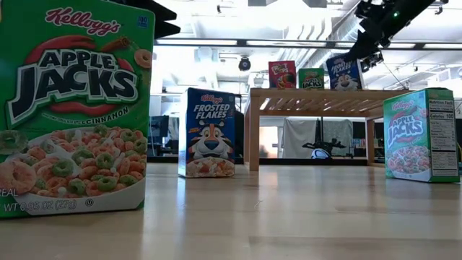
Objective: Stack cereal on shelf
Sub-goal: Put the top blue cereal box on the shelf aligned with other blue cereal box
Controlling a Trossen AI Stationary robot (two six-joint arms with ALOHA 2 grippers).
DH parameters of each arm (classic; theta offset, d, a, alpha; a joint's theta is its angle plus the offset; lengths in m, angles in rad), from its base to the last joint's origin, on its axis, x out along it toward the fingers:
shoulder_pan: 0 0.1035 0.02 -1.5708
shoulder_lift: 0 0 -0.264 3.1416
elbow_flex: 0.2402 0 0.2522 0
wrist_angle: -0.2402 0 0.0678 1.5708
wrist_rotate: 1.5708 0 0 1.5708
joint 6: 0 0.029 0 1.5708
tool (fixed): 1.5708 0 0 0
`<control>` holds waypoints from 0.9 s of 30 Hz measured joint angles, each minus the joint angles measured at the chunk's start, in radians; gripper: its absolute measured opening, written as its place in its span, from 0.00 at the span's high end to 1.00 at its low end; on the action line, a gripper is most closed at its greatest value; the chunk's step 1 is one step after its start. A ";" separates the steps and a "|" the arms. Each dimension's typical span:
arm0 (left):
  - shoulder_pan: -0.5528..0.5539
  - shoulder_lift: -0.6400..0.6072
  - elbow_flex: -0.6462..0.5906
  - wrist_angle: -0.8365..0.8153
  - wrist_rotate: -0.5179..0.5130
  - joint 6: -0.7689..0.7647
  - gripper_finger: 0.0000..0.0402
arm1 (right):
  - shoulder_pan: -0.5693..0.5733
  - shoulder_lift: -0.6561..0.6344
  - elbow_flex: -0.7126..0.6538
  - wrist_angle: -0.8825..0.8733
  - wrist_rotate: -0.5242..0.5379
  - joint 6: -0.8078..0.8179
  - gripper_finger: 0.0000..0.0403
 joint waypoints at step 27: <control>0.000 0.035 -0.004 0.037 -0.006 -0.023 0.40 | 0.011 -0.113 0.002 0.053 0.114 0.016 0.44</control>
